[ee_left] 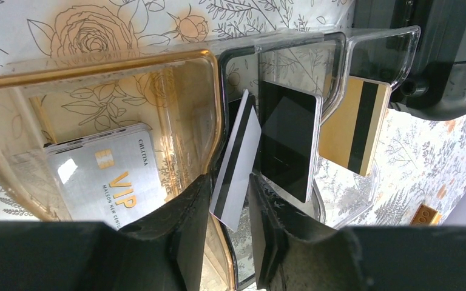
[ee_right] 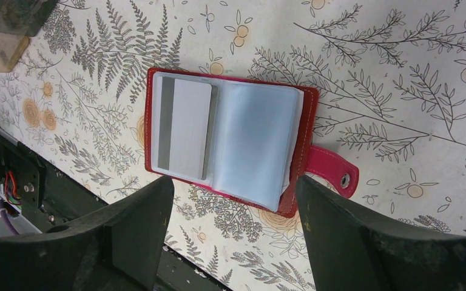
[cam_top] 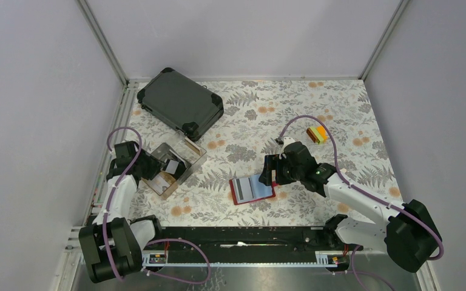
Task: Put the credit cards into the card holder
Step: Pick up the credit card from the storage box.
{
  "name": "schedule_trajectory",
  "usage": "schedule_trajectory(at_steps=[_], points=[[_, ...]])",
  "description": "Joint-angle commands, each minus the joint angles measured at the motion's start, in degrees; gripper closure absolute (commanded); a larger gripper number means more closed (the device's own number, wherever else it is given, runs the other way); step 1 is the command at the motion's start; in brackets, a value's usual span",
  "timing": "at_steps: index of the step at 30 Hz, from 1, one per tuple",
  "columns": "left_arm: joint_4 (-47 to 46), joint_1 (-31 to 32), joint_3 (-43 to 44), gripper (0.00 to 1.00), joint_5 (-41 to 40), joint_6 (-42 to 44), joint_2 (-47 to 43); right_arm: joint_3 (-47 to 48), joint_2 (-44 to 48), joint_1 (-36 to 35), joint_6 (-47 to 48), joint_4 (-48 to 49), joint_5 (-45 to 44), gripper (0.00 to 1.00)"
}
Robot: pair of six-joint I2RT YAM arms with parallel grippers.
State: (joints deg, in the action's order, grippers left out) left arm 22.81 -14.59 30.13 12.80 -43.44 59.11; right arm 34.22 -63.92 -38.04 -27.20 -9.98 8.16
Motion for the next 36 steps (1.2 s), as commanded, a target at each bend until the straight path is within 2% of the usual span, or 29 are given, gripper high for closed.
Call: schedule_trajectory(at_steps=[1,8,17,26,31,34,36], points=[[-3.1,-0.4,-0.2,0.68,1.4,-0.2,0.8,0.4,0.0,0.5,-0.1,1.0,-0.1,0.2],[-3.6,-0.4,-0.3,0.75,2.2,-0.3,2.3,0.1,0.5,0.5,-0.2,0.9,-0.3,0.19],[-1.6,-0.4,0.6,1.0,1.8,-0.2,-0.4,-0.1,0.8,0.5,-0.4,0.9,-0.4,0.19],[1.9,-0.4,6.2,1.0,2.8,2.5,-13.5,1.1,4.4,0.4,-0.1,0.9,-3.0,0.19],[1.4,-0.1,11.1,1.0,11.2,7.7,-18.2,2.5,7.6,0.4,2.3,3.4,1.1,0.18],[-3.7,2.4,10.8,1.0,17.4,6.1,-21.4,1.6,9.5,0.4,0.0,8.0,4.6,0.17],[-9.1,8.2,9.2,1.0,16.5,2.9,-24.1,0.4,10.5,0.5,-4.3,13.7,7.0,0.17]])
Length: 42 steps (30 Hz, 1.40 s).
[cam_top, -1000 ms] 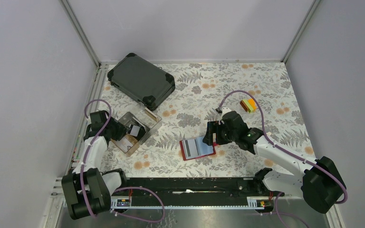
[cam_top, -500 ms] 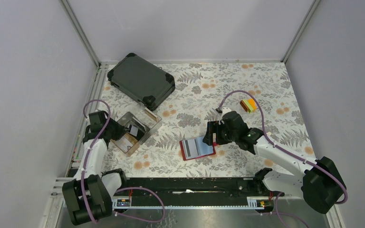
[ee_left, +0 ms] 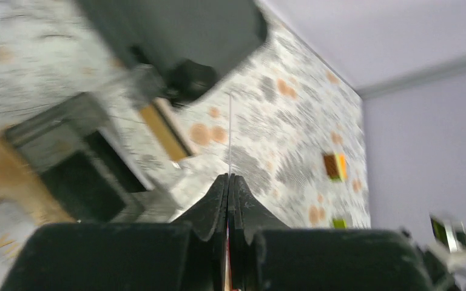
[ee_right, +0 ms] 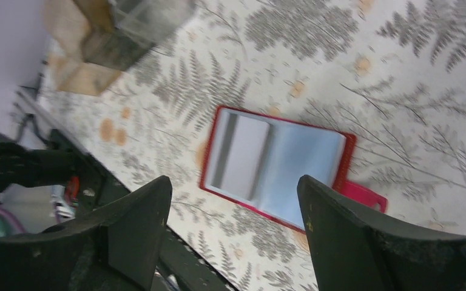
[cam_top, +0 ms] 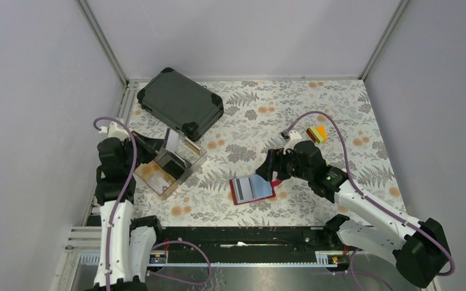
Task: Put the credit cards into the card holder
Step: Pick up the credit card from the storage box, then insert the credit card into the card holder.
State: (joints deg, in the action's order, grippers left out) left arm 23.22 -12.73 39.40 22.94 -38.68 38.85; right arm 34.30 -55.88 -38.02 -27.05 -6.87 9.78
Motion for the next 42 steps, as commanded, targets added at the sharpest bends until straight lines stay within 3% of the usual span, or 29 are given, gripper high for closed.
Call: schedule_trajectory(at_steps=[1,7,13,21,25,31,33,35,37,39,42], points=[[-12.0,10.0,-1.2,1.0,4.7,-3.4,-5.3,-0.5,2.7,0.4,-7.2,14.0,6.7,0.17],[-27.7,30.8,-8.9,1.0,-9.4,-14.9,-8.8,-4.8,0.7,0.3,-24.2,35.7,13.4,0.18],[-39.1,46.4,-11.6,1.0,-18.5,-19.1,-3.5,-2.2,-3.0,0.2,-29.0,41.0,15.2,0.19],[-48.9,54.6,-13.5,1.0,-20.5,-22.4,3.3,0.9,-6.5,0.2,-29.6,41.2,15.6,0.26],[-51.9,55.4,-15.8,1.0,-20.5,-24.4,3.8,1.7,-7.1,0.2,-30.3,43.2,15.4,0.44],[-54.5,55.8,-16.4,1.0,-15.2,-25.3,6.7,1.8,-7.2,0.2,-30.7,45.1,14.9,0.97],[-54.5,55.8,-16.2,1.0,-12.5,-24.7,7.6,0.7,-6.0,0.1,-30.4,45.5,14.1,1.0],[-54.4,55.8,-15.5,0.88,-9.2,-23.8,8.4,-0.3,-4.4,0.2,-29.1,44.6,13.6,1.0],[-52.9,55.7,-14.7,0.59,-6.9,-22.2,8.8,-0.2,-2.8,0.3,-26.4,41.1,13.6,1.0],[-50.9,55.7,-13.7,0.38,-5.2,-20.3,8.6,1.0,-1.0,0.2,-22.6,35.0,14.0,1.0],[-51.8,55.7,-13.3,0.27,-2.4,-19.5,8.9,3.8,0.7,0.3,-15.6,24.9,16.3,1.0]])
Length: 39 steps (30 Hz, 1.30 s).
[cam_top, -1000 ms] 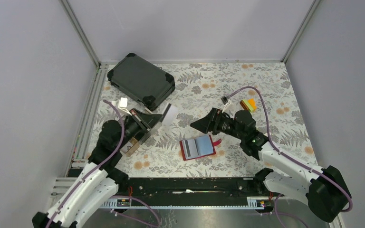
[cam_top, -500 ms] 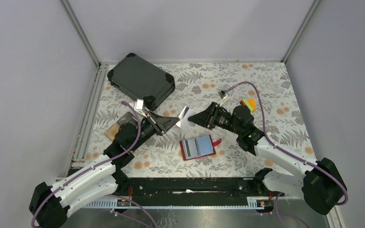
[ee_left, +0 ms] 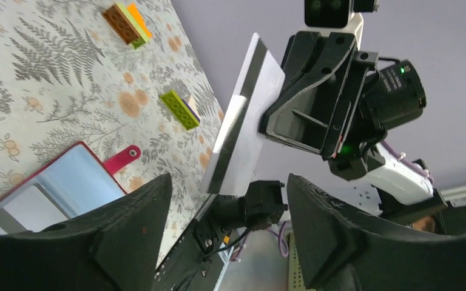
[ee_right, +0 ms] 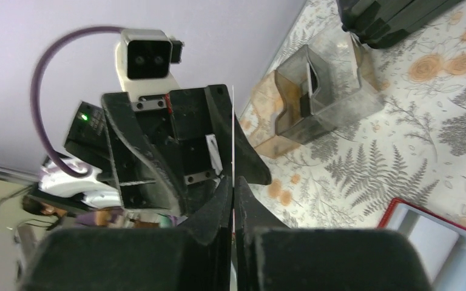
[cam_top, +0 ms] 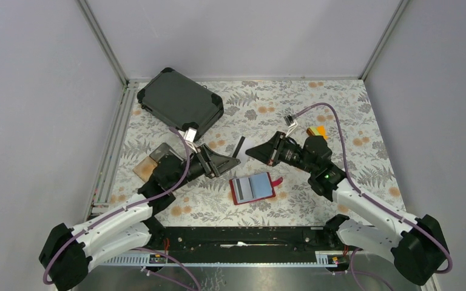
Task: Put the credit cards into the card holder
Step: Insert the credit card into the card holder.
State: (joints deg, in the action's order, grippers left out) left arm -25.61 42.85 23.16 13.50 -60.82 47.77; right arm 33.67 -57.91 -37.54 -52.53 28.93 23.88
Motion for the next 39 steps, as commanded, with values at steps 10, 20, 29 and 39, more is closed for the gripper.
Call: schedule_trajectory(at_steps=[10,20,29,39], points=[[0.6,0.1,6.1,0.65,14.3,7.0,4.1,8.4,-0.6,0.1,16.2,-22.1,17.2,1.0],[-1.5,0.1,4.1,1.0,16.5,7.8,3.7,9.3,-2.5,0.1,16.9,-23.5,20.2,1.0],[1.4,0.3,-0.4,1.0,2.9,6.8,6.3,14.8,-1.5,0.4,20.8,-45.1,-6.8,0.42],[1.1,10.8,-2.9,1.0,-16.8,-9.6,16.7,4.1,-0.7,6.6,19.4,-50.9,-16.8,0.22]])
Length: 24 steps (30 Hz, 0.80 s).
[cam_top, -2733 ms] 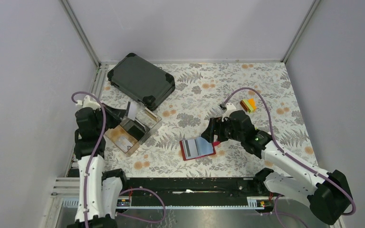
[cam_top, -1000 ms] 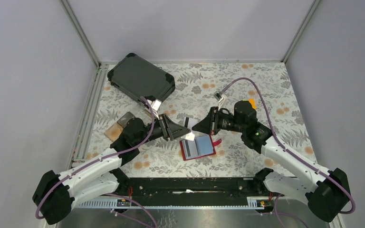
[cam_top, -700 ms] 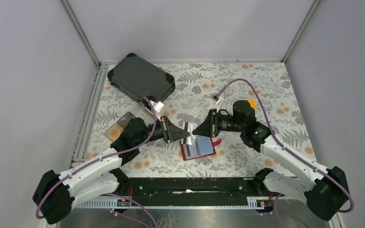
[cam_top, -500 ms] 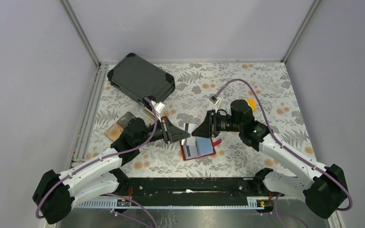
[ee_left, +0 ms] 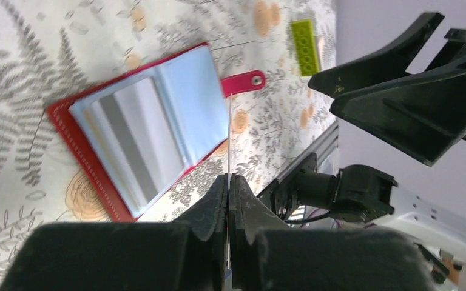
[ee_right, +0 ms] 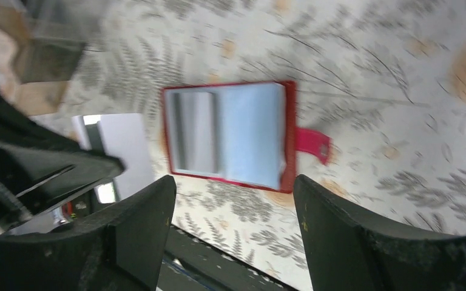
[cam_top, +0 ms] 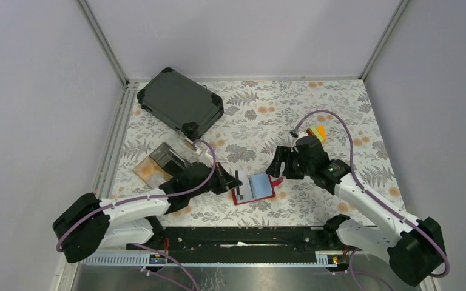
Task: Put the credit cards into the card holder
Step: Insert the credit card into the card holder.
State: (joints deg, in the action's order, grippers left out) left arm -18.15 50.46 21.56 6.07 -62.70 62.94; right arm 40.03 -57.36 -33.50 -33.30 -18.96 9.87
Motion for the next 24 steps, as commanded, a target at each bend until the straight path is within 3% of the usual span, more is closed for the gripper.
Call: schedule_trajectory(at_steps=[1,12,24], points=[[-6.8,4.1,-1.3,1.0,-10.2,-8.2,2.3,-2.7,-1.5,2.9,0.3,-2.8,-2.6,0.22],[-18.5,8.2,-3.0,1.0,-9.1,-17.1,14.4,-8.8,-6.1,6.9,0.5,2.9,-0.9,0.3],[-18.0,8.4,-2.2,1.0,-10.4,-17.8,19.6,-13.2,-11.8,7.0,-1.9,14.2,9.4,0.39]])
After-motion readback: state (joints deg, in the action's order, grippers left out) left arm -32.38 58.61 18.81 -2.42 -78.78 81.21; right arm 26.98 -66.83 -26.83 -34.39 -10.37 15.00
